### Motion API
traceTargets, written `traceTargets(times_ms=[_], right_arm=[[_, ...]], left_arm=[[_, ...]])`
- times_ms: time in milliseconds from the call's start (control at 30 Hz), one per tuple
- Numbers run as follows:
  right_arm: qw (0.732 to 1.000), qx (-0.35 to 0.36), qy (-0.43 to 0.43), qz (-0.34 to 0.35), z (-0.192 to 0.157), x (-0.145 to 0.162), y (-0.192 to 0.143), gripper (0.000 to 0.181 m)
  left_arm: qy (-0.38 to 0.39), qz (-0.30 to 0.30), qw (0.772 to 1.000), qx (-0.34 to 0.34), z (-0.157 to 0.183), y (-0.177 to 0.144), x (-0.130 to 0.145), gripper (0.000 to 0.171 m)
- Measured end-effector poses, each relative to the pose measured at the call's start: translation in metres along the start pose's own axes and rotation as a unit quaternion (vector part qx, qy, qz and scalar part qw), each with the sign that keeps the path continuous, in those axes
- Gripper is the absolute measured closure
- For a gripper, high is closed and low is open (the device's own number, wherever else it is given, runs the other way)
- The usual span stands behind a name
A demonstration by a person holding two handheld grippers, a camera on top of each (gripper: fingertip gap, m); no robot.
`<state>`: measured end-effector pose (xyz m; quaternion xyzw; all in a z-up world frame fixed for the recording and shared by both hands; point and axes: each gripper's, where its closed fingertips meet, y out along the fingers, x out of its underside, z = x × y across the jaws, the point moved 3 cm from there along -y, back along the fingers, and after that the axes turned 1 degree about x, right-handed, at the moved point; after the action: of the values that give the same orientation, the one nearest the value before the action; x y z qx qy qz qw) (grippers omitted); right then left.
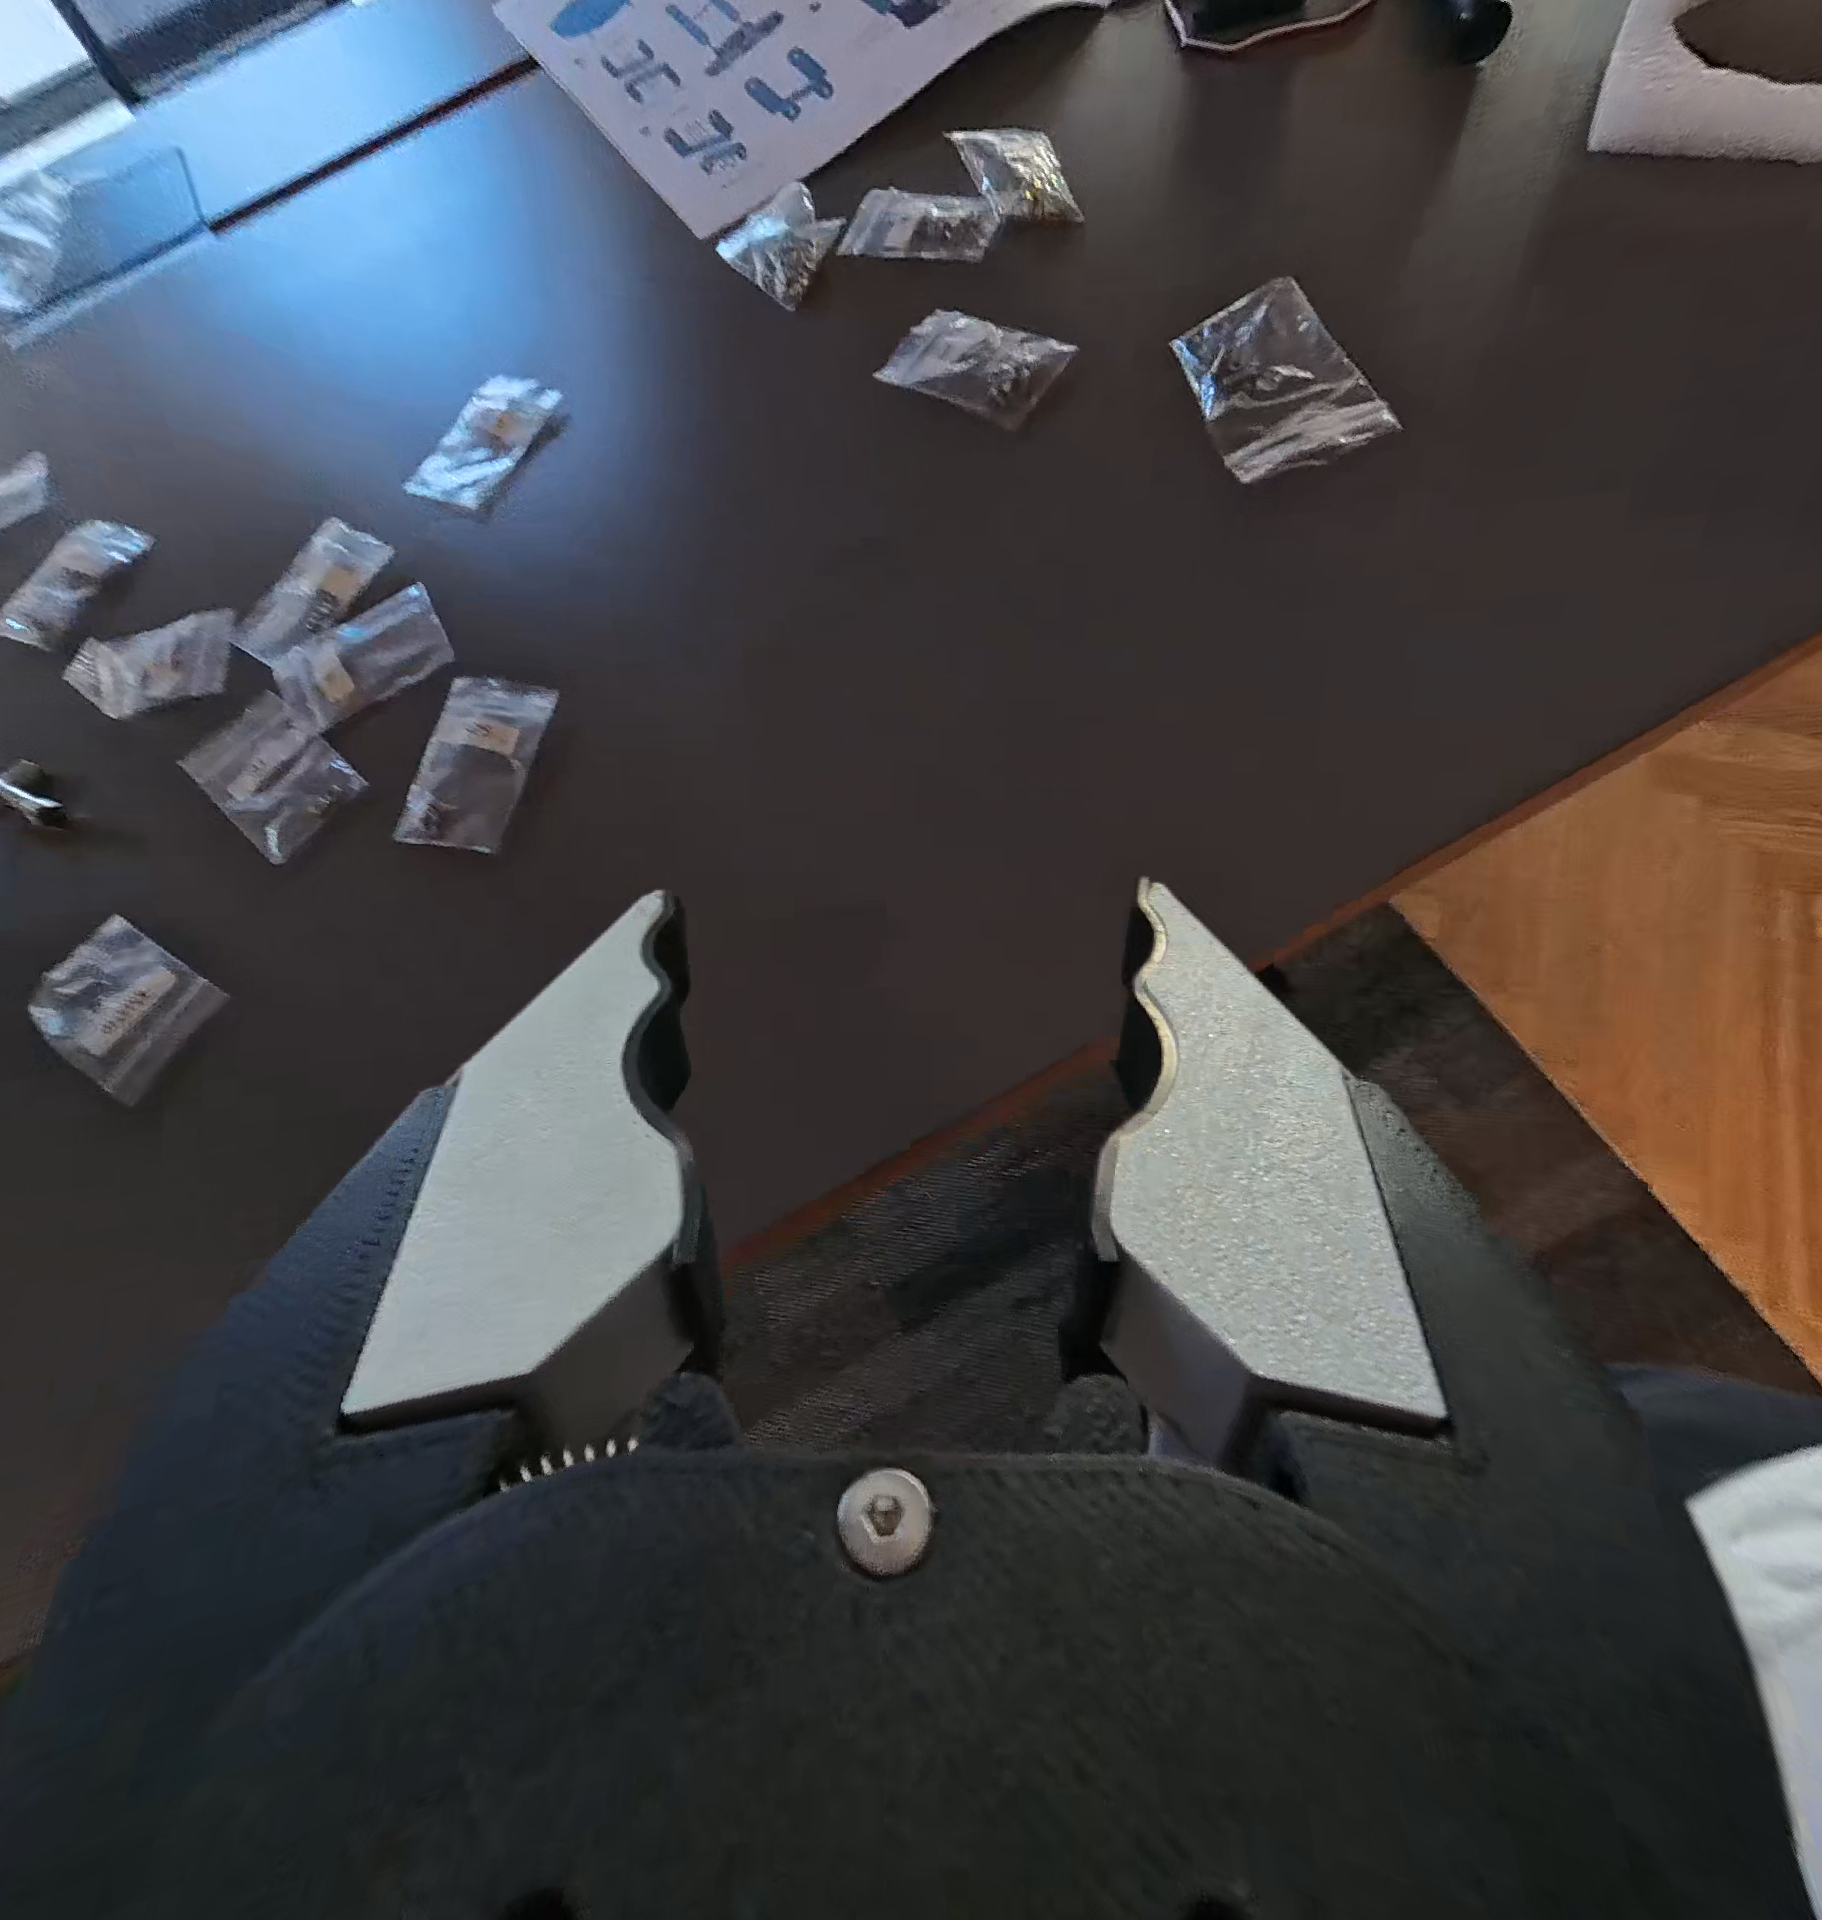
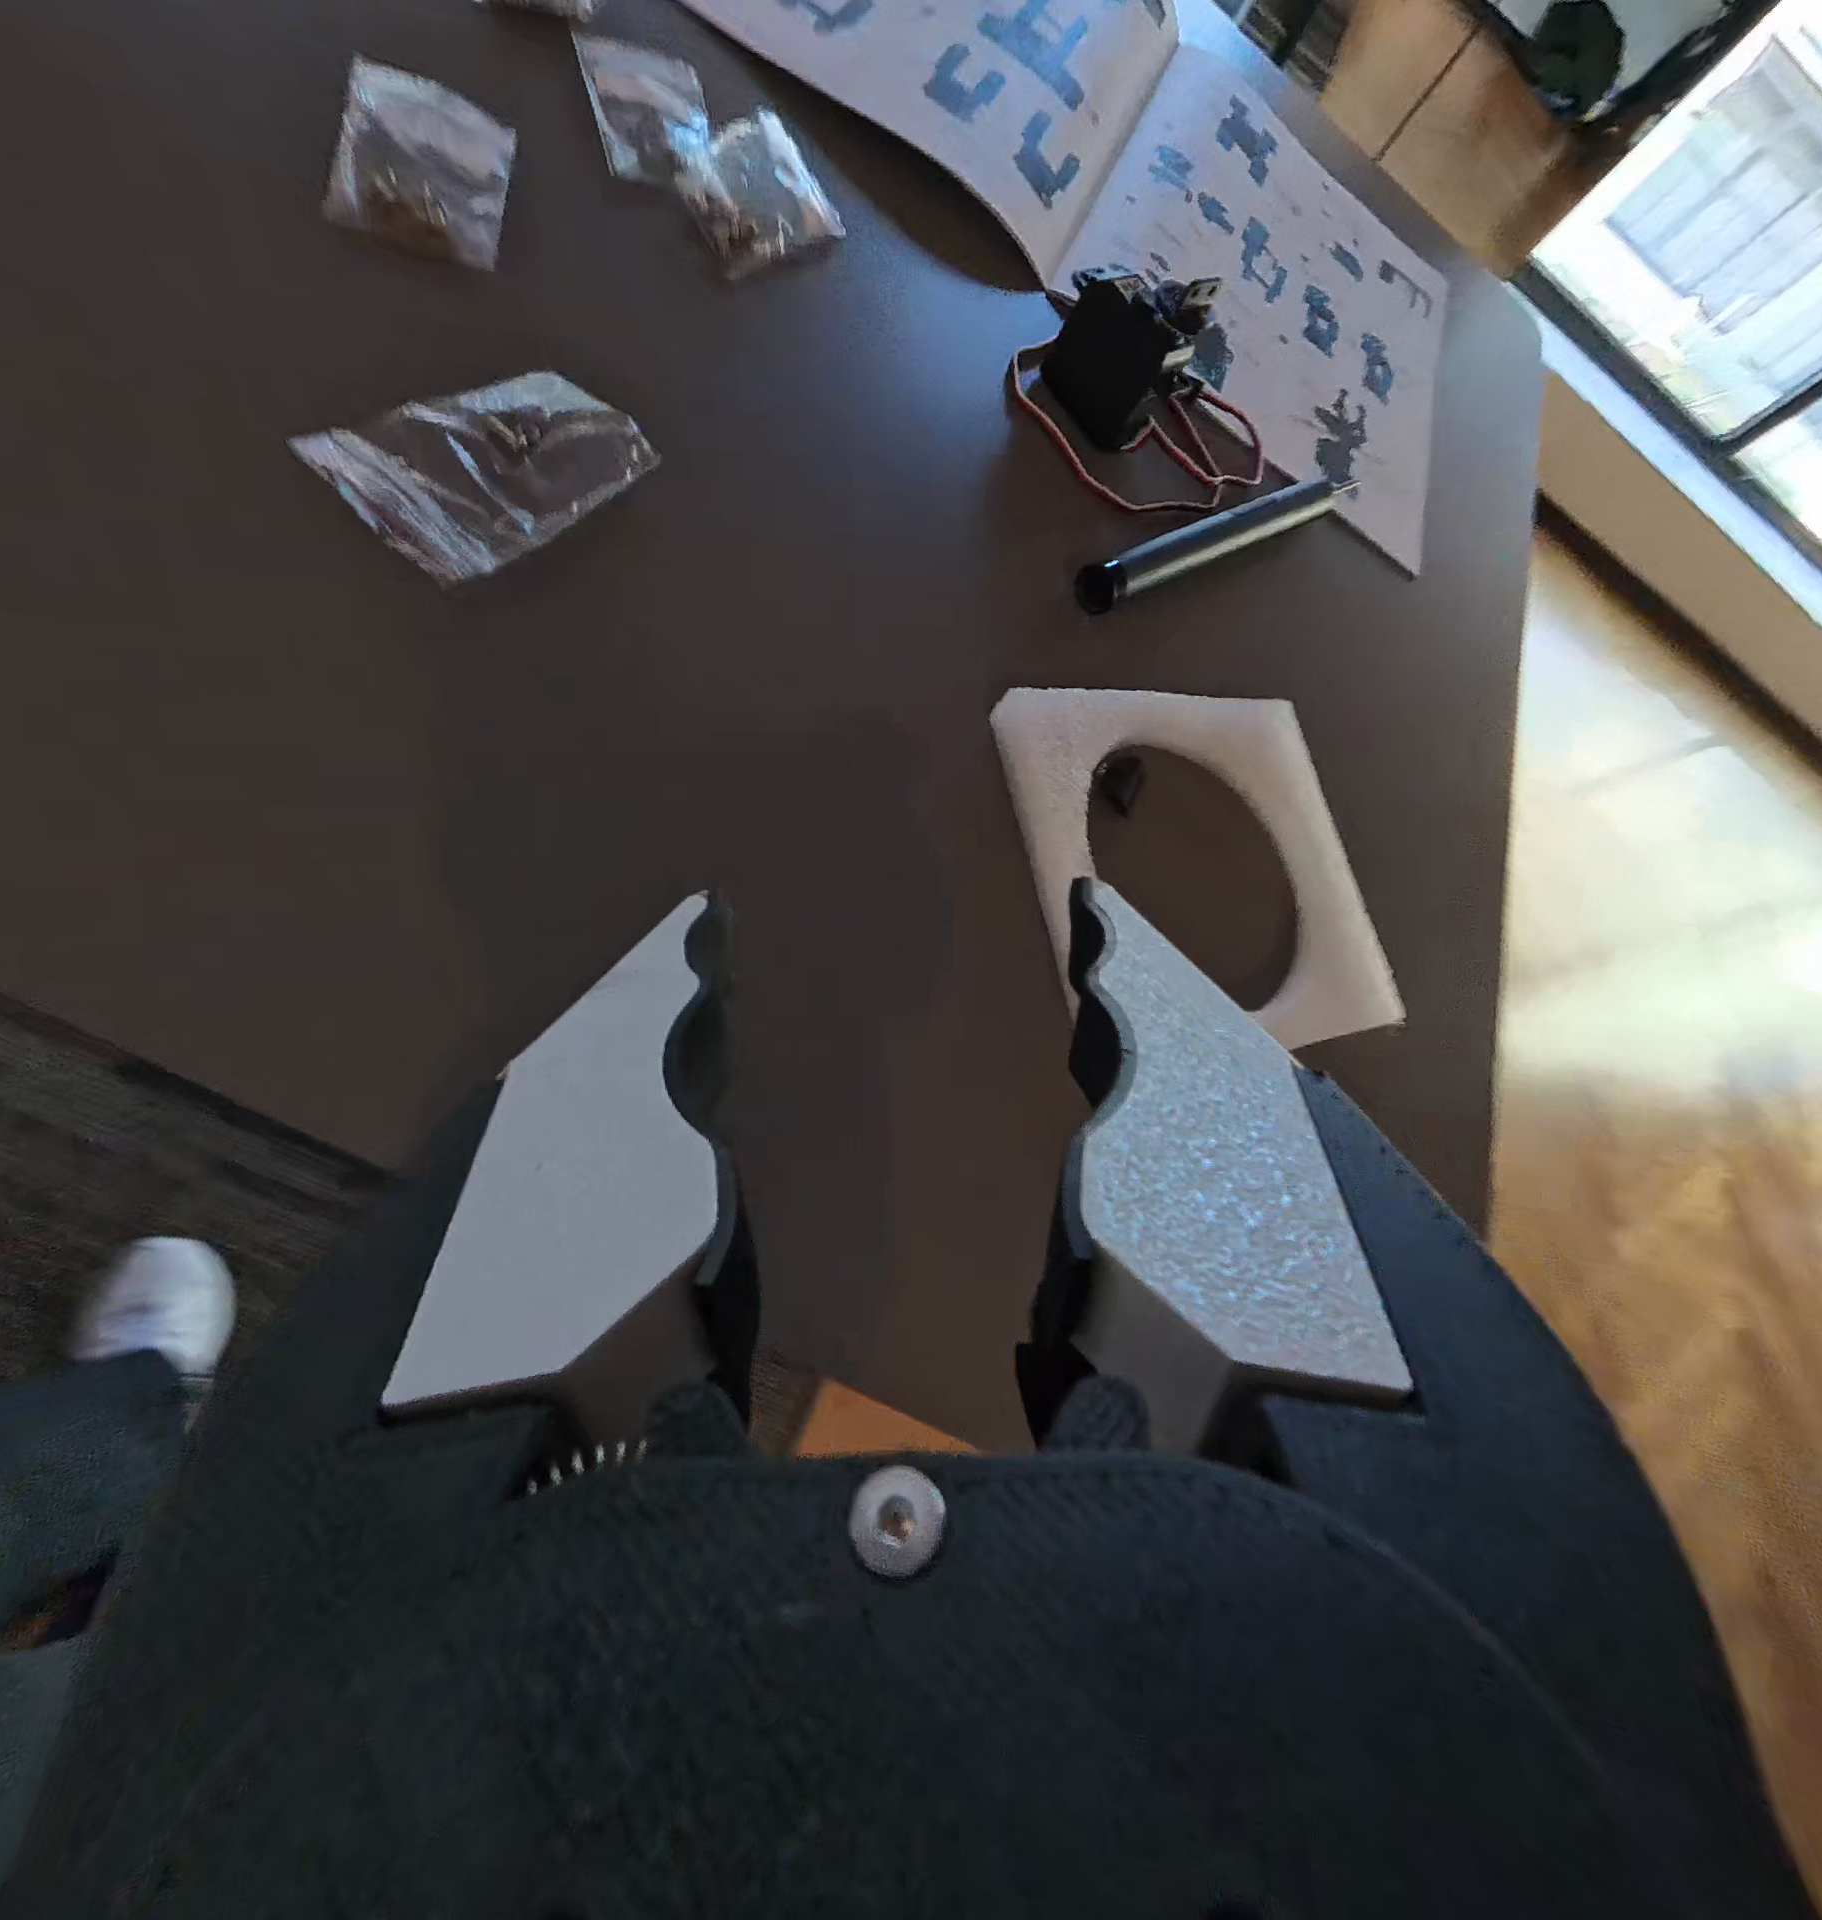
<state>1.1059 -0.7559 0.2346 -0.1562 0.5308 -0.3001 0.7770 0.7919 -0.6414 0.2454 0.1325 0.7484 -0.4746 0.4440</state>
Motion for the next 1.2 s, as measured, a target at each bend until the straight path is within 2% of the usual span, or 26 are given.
traceTargets(times_ms=[100,233,400,567,667,767,900,1000,1200], right_arm=[[0.997,-0.043,0.045,0.051,0.007,0.0,-0.002,0.117],[0.99,-0.041,0.08,0.106,0.035,-0.003,-0.01,0.118],[0.982,-0.09,0.105,0.13,0.053,-0.009,-0.002,0.126],[0.969,-0.142,0.12,0.165,0.056,-0.039,0.021,0.13],[0.963,-0.184,0.082,0.18,0.053,-0.054,0.033,0.13],[0.957,-0.234,0.013,0.173,0.045,-0.056,0.05,0.131],[0.946,-0.277,-0.04,0.165,0.044,-0.066,0.073,0.136],[0.937,-0.298,-0.058,0.175,0.048,-0.082,0.085,0.139],[0.925,-0.324,-0.081,0.179,0.059,-0.1,0.101,0.15]], left_arm=[[-0.019,-0.002,0.999,0.031,-0.002,-0.001,0.014,0.091],[-0.032,0.007,0.998,0.054,-0.015,0.003,0.023,0.092],[-0.037,0.051,0.995,0.072,-0.034,0.012,0.006,0.097],[-0.022,0.031,0.997,0.062,-0.046,0.018,-0.005,0.095],[-0.038,0.025,0.998,0.034,-0.059,0.019,0.0,0.097],[-0.09,0.021,0.996,-0.006,-0.073,0.013,0.014,0.109],[-0.156,0.017,0.987,-0.029,-0.075,-0.003,0.038,0.129],[-0.17,-0.009,0.983,-0.072,-0.082,-0.01,0.055,0.13],[-0.182,-0.003,0.978,-0.1,-0.08,-0.009,0.049,0.136]])
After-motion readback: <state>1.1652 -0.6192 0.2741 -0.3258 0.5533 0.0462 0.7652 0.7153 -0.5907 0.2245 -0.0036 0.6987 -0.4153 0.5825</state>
